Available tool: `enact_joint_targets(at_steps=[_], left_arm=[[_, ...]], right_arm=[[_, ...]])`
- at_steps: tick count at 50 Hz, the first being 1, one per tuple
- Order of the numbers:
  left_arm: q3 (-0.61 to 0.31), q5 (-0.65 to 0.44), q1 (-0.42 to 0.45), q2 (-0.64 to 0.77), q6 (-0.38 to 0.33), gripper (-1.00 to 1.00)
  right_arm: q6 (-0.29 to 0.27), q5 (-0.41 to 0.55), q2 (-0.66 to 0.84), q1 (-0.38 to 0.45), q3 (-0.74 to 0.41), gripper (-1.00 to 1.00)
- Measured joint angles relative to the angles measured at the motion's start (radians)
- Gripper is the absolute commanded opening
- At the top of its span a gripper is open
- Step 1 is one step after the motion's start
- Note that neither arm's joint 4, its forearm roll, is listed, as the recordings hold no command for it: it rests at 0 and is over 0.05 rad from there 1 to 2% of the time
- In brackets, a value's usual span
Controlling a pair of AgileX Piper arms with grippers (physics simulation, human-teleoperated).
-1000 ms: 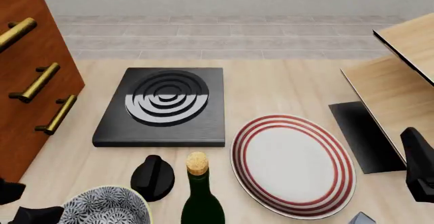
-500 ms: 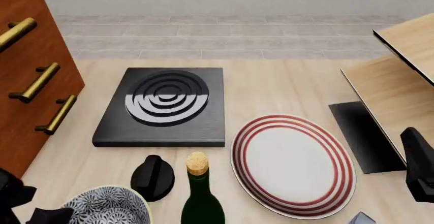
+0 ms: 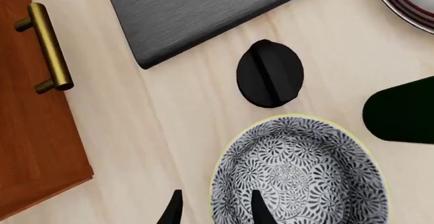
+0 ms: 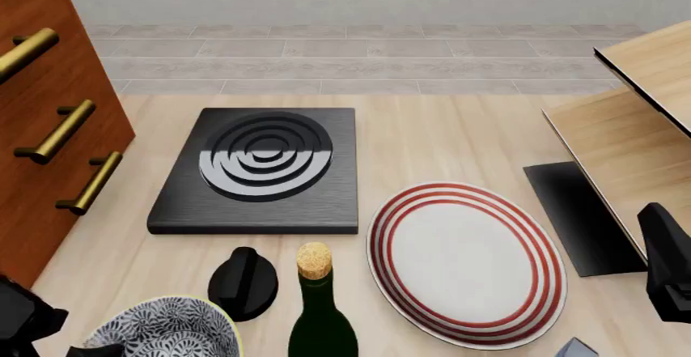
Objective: Put the bowl on the top of the cabinet.
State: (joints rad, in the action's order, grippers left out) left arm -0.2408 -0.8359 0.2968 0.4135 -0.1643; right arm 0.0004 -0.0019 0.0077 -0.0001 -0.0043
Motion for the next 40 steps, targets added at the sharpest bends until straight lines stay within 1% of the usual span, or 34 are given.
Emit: enact_joint_targets(at_steps=[14,40], left_arm=[[0.035,0.052,-0.017,0.015,-0.020,1.00],[0.061,0.107,-0.024,0.044,-0.043,1.00]], right_arm=[[0.000,0.000,0.000,0.000,0.000,1.00],[0.000,0.000,0.000,0.000,0.000,1.00]])
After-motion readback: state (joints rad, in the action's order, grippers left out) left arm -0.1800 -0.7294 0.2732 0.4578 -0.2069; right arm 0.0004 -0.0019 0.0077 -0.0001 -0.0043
